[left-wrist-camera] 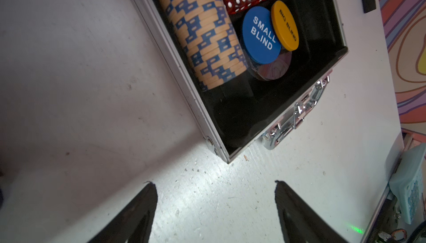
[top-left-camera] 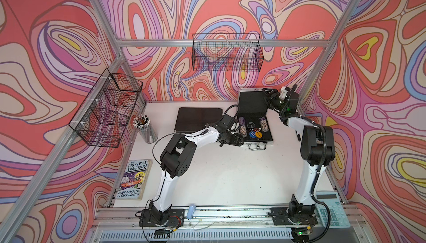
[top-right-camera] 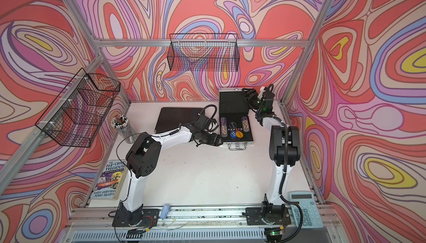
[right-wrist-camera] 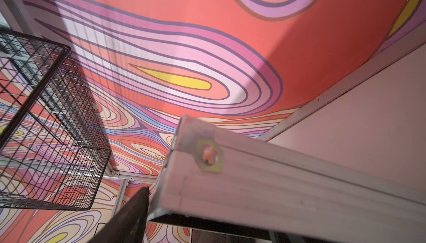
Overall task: Open the poker set cases
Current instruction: Open the case lid on the poker set case, then move the poker set case to the center of the board.
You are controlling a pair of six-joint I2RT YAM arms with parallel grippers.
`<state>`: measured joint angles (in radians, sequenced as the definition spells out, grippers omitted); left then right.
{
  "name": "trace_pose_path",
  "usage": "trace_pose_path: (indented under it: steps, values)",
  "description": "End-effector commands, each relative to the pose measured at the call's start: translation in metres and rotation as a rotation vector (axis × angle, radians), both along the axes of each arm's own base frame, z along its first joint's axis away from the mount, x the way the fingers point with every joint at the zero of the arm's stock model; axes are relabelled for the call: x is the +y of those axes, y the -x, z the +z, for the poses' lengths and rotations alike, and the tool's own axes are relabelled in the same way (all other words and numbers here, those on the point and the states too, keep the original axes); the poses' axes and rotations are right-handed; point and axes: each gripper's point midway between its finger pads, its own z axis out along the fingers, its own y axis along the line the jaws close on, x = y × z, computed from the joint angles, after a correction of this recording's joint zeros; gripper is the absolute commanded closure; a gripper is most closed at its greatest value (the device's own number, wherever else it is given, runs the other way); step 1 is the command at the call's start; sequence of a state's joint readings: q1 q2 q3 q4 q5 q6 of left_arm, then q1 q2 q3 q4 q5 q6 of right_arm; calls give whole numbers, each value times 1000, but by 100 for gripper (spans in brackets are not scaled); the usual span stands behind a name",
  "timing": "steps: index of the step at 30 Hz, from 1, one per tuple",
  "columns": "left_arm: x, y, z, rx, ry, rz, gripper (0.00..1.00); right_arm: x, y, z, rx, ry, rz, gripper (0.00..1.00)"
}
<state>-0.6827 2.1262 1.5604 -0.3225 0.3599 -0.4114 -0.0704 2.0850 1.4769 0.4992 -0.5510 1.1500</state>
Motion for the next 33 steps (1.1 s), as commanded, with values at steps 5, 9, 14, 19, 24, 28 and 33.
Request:
trace_pose_path:
  steps: [5,9,14,19,24,28,33]
  values:
    - [-1,0,-7,-6,-8,-10,18,5,28,7,19,78,10,18]
    - [-3,-1,-4,-10,-1,-18,18,0,51,-5,96,231,2,18]
    - [-7,-4,-2,-9,11,-23,19,-7,72,-21,166,355,5,17]
    - [-9,-5,1,-13,18,-24,22,-13,85,-22,196,435,-1,17]
    - [-9,-5,0,-11,19,-26,25,-33,110,-23,242,561,-47,17]
    - [-12,-6,-5,1,20,-32,30,-43,139,-42,317,678,-40,19]
    - [-15,-9,-9,13,23,-25,34,-57,180,-92,466,807,-17,26]
